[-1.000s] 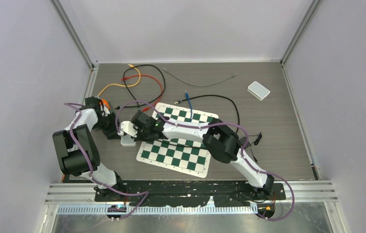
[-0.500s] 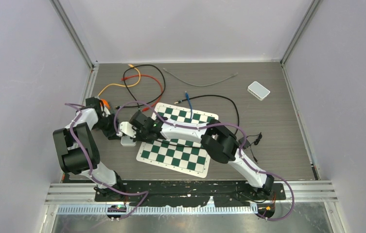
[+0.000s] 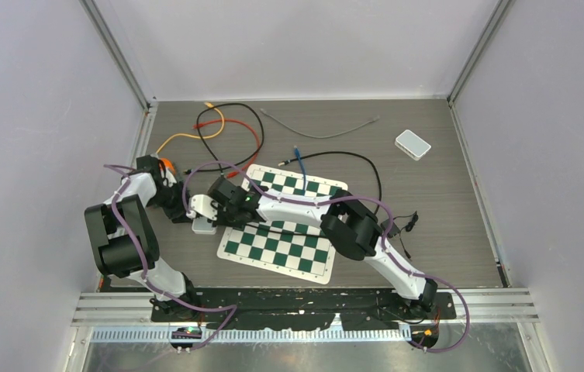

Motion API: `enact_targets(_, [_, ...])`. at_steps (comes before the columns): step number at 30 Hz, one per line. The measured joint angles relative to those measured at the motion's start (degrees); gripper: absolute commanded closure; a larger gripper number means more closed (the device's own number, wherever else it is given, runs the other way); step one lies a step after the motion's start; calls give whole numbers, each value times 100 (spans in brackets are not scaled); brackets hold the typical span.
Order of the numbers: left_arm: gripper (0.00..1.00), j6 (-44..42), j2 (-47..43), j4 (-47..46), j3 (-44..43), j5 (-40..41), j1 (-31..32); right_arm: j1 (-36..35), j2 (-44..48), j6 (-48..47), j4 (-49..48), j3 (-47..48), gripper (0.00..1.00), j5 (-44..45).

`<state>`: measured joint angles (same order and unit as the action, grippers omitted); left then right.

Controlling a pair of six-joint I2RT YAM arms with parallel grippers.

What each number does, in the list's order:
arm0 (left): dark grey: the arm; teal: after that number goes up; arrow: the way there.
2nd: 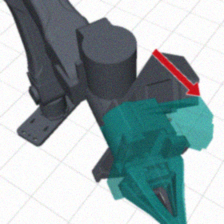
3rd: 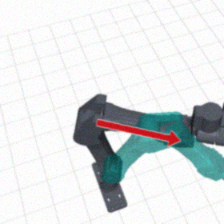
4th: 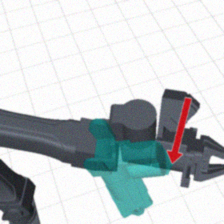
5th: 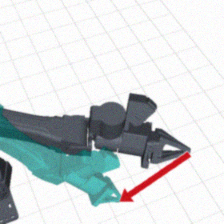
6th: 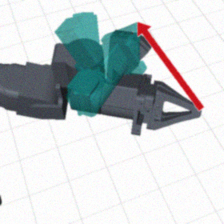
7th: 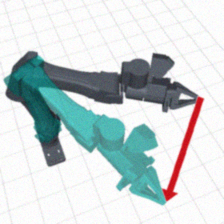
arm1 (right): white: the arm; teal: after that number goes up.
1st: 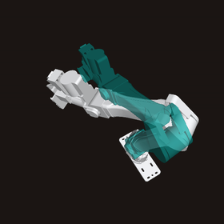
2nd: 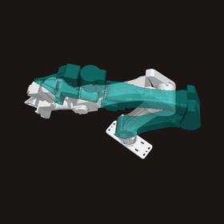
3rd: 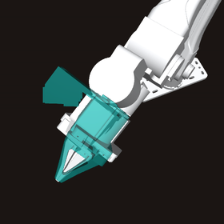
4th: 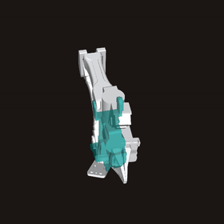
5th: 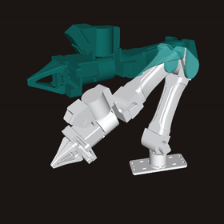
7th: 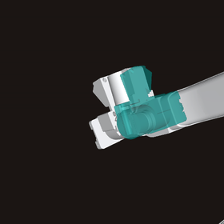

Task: Insert the plug into the switch port
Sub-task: Insert the connector into the switch port.

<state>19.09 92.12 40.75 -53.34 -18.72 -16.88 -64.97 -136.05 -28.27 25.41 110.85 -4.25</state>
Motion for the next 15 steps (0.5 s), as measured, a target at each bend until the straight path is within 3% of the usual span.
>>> enact_targets(15, [64,-9,28,-146,83,-254,-13,162,-11,138,-70,-22,95,-487])
